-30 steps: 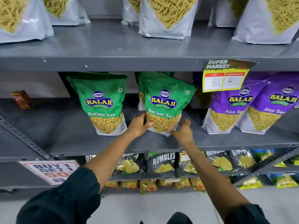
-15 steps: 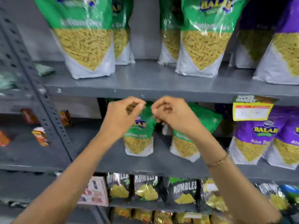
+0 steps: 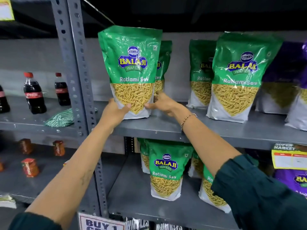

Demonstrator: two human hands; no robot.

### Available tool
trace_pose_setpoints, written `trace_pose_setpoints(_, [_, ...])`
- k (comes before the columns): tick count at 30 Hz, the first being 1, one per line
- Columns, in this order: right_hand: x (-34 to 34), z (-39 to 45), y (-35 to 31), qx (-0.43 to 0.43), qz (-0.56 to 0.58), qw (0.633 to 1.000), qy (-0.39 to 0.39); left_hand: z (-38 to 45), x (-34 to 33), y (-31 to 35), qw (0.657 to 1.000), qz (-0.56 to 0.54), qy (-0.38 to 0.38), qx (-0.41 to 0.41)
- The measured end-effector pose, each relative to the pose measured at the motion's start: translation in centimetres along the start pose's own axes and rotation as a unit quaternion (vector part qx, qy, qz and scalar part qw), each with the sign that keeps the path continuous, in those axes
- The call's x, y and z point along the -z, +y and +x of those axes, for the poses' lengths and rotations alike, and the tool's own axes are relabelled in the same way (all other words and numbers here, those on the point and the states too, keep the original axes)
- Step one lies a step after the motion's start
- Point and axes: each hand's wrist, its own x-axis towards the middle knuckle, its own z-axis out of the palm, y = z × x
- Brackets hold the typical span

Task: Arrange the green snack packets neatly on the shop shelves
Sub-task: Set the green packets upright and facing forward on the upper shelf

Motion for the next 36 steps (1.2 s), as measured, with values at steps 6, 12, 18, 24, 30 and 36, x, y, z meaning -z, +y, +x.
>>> trace_pose_setpoints(6, [0.1, -1.5, 0.7, 0.027, 0.058, 0.993, 0.094, 1.9, -0.6, -0.8, 0.993, -0.104, -0.063, -0.012])
trace_pose_setpoints(12, [1.2, -2.4, 1.9, 0.019, 0.058, 0.985, 0.163, 2.7, -1.6, -0.9, 0.981, -0.117, -0.15, -0.033])
trace_pose_setpoints(18, [0.9, -2.4, 1.8, 0.019, 0.039, 0.983, 0.179, 2.9, -1.7, -1.2, 0.981, -0.125, -0.144, -0.033])
trace_pose_setpoints(24, [0.9, -3.2, 1.7, 0.028, 0.034, 0.987, 0.157, 1.4, -1.5, 0.2, 0.992, -0.057, -0.104, -0.041])
trace_pose_setpoints(30, [5.0, -6.0, 3.2, 0.071, 0.002, 0.966, 0.247, -4.0, -3.5, 4.6, 0.941, 0.066, 0.134, -0.304])
trace_pose_setpoints(36, [14.6, -11.3, 6.6, 0.05, -0.003, 0.882, 0.468, -5.1, -11.8, 9.8, 0.935, 0.01, -0.073, -0.347])
